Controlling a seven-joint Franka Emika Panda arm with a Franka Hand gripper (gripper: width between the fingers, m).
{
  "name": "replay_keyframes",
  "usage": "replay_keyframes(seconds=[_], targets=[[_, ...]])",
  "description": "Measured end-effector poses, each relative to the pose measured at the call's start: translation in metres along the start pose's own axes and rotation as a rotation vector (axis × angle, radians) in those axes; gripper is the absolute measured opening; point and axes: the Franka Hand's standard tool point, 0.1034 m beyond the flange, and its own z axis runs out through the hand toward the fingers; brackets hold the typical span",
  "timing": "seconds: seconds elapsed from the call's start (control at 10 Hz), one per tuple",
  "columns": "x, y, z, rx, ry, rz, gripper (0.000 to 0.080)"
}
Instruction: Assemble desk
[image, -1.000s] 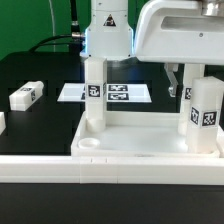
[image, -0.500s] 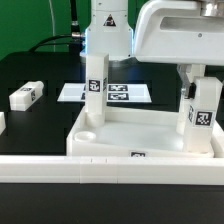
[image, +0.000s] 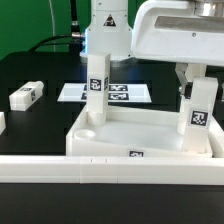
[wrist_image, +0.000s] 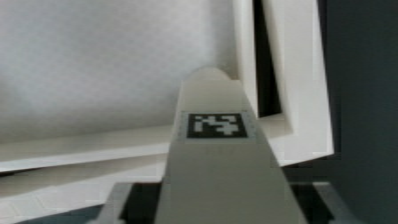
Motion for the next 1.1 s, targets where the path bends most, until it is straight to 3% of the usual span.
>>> replay_keyframes(seconds=[0.4,0.6,0.7,0.8,0.9,1.0,1.1], targets=[[0.007,0.023,0.001,-0.035,0.015,0.35,0.0294],[0.01,0.03,0.0,-0.045,0.017,0.406,0.0294],[0.01,0.029,0.001,-0.045,0.017,0.405,0.0366],[0.01,0.028,-0.001,-0.045,0.018,0.38,0.0366],[0.008,0.025,-0.009,-0.041,0.015,0.309,0.0561],[0.005,0.024,-0.019,-0.027,0.014,0.267,0.0622],[-0.002,0.032,-0.03,-0.013,0.007,0.215,0.0622]])
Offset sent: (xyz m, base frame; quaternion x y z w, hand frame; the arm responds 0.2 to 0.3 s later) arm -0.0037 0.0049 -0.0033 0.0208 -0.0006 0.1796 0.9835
